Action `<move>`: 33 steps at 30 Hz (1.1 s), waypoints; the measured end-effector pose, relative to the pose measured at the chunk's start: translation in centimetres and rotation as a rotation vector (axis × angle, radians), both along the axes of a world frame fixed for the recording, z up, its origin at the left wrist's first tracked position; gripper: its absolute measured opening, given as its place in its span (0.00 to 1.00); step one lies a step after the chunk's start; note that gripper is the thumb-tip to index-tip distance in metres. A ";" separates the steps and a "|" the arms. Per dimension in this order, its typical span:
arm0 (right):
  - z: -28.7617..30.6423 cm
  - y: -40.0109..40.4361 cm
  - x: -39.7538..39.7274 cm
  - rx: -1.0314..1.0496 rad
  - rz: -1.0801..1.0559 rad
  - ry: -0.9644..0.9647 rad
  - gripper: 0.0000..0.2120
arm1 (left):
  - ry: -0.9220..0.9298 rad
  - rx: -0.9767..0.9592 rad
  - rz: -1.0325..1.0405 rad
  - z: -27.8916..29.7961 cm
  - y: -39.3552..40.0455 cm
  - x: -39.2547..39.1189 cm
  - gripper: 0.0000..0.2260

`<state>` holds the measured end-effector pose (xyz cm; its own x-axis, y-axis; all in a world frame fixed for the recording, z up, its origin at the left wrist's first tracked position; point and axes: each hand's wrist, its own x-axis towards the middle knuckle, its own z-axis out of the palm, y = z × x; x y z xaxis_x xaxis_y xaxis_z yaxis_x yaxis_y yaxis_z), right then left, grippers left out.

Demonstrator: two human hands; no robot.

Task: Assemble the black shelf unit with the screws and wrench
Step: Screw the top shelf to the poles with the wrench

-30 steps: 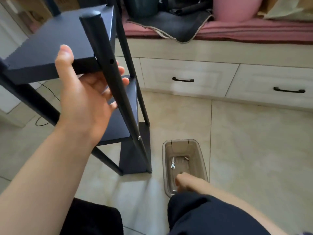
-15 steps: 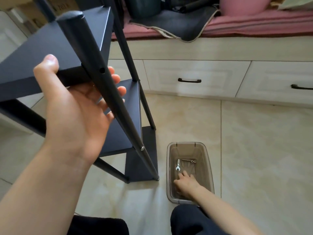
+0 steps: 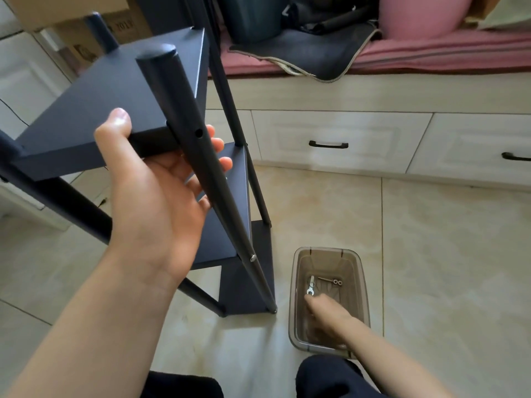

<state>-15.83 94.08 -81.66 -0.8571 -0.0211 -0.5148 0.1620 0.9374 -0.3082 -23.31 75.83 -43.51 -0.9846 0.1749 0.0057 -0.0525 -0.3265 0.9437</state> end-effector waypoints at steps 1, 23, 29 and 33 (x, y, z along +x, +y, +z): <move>0.4 0.4 -0.1 -0.020 -0.023 0.018 0.18 | 0.000 -0.015 0.018 0.0 0.2 0.0 0.29; 34.3 -3.8 -1.9 -0.475 -0.421 0.793 0.05 | -0.083 0.009 -0.109 0.9 -1.1 1.1 0.29; 41.1 -6.3 -0.4 -0.881 -0.649 0.956 0.02 | -0.139 0.009 -0.119 1.3 -1.4 1.0 0.27; 41.9 -7.4 1.1 -1.049 -0.628 1.085 0.03 | -0.154 0.036 -0.094 1.4 -1.3 1.2 0.25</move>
<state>-14.76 86.71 -39.77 -0.7953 0.5185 0.3140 -0.2896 0.1302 -0.9483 -22.10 74.52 -42.13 -0.9536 0.2685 -0.1361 -0.2275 -0.3469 0.9099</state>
